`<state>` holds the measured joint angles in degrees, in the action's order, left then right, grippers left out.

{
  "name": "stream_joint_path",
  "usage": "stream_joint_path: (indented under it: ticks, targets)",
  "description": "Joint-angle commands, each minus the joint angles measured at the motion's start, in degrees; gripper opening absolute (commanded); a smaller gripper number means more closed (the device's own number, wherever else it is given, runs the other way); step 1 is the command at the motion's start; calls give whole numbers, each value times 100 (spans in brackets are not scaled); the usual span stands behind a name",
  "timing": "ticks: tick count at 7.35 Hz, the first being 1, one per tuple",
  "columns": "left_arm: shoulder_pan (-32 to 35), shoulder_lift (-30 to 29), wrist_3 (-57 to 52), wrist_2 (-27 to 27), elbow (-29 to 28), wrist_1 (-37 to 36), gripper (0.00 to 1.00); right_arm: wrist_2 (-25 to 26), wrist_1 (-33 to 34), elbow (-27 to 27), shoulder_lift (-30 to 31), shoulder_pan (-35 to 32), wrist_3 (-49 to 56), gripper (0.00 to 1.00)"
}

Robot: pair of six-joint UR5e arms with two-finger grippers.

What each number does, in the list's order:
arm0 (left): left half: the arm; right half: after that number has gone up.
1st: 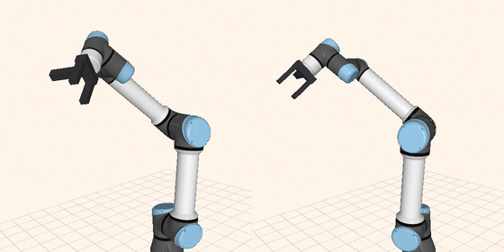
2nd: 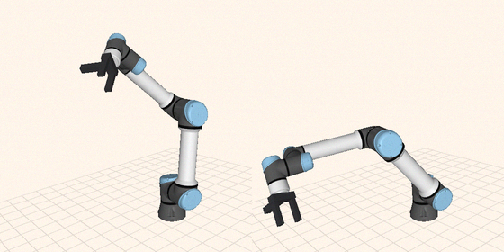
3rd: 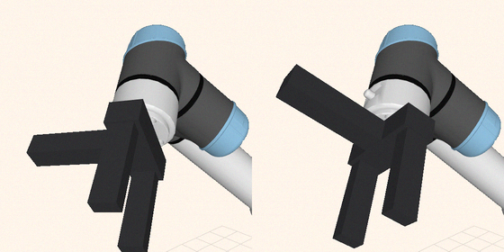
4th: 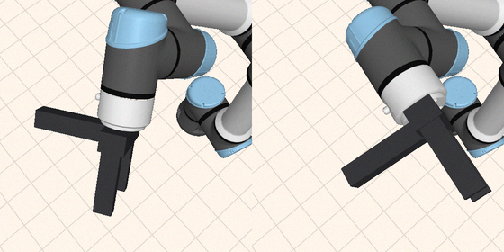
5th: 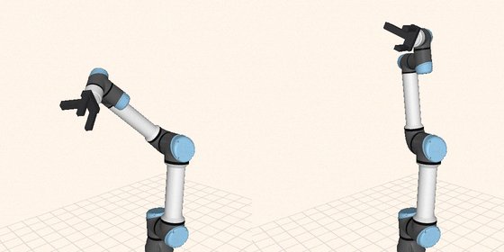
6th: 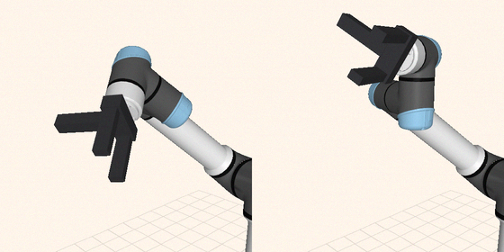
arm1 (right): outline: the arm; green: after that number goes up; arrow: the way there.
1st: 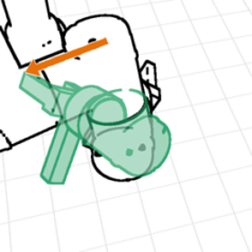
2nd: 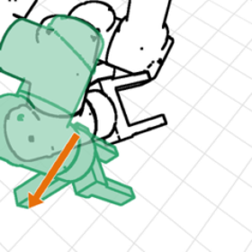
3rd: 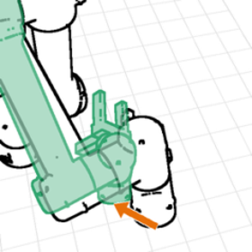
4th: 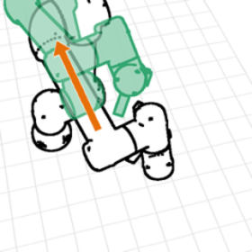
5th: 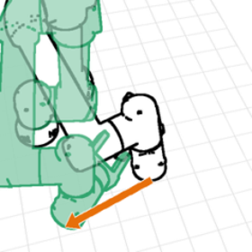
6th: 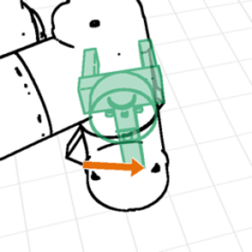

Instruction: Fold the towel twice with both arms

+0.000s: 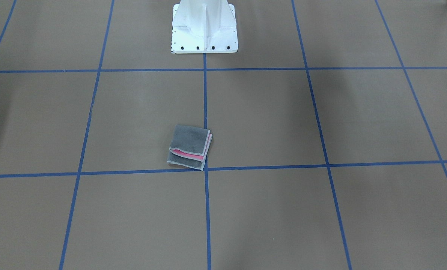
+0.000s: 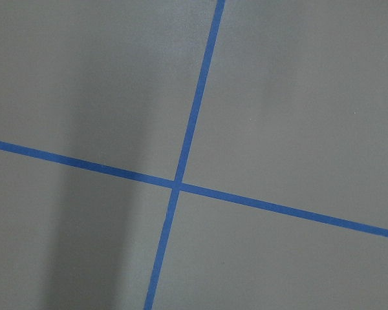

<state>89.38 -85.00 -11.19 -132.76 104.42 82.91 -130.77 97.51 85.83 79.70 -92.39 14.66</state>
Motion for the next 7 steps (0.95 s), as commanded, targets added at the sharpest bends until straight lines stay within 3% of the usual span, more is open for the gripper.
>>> stream_joint_path:
  ticks: [1,7]
  targets:
    - [481,412,-67,-31,52,58,100,-45,-12,-40,63,45,-86,100]
    - [660,431,679,-40,44,59,100,-45,-48,-31,116,133,-262,100]
